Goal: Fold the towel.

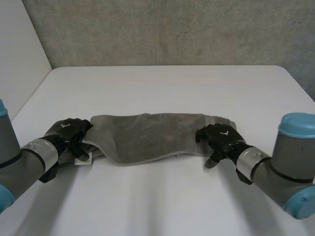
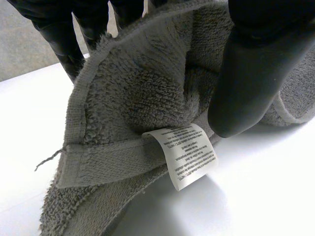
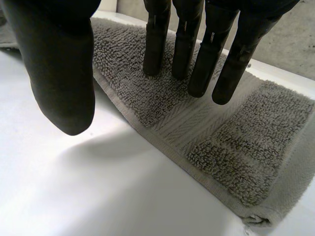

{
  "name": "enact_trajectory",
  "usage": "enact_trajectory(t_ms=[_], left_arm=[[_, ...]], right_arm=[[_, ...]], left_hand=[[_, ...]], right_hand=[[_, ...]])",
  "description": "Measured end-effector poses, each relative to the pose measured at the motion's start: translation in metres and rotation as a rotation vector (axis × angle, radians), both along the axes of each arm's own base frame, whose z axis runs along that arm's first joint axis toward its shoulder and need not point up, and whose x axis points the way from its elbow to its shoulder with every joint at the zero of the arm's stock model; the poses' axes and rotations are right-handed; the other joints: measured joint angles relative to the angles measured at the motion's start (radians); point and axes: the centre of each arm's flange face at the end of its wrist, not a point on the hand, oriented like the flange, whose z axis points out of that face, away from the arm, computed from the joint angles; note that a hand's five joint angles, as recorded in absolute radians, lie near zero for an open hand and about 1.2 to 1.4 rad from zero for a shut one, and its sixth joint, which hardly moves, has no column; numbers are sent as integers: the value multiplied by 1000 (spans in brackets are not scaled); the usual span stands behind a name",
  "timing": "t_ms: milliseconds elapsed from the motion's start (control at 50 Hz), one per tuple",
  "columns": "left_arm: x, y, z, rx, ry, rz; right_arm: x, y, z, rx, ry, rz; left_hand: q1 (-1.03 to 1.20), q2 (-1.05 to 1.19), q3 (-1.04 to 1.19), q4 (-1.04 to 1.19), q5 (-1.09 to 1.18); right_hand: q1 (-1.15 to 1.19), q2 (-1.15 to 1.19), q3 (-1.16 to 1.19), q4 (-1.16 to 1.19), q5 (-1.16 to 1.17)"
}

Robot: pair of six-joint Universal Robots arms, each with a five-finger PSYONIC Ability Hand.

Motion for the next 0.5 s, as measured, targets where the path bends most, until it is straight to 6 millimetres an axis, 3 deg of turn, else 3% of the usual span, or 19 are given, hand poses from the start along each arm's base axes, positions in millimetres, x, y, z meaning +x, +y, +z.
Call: enact_trajectory(t_ms=[240, 380, 500], left_arm=[[0, 0, 1, -1, 1, 0], [1, 0, 0, -1, 1, 1], [1, 0, 0, -1, 1, 2]], right_arm=[[29, -2, -16, -41, -23, -36], [30, -11, -19, -65, -15, -93], [26, -15, -11, -88, -17, -137]], left_hand=[[0, 0, 0, 0, 0], [0, 0, 0, 0, 0], [0, 0, 0, 0, 0]], right_hand=[[47, 15, 37, 31, 79], [68, 36, 63, 56, 106], [68, 36, 63, 56, 106]])
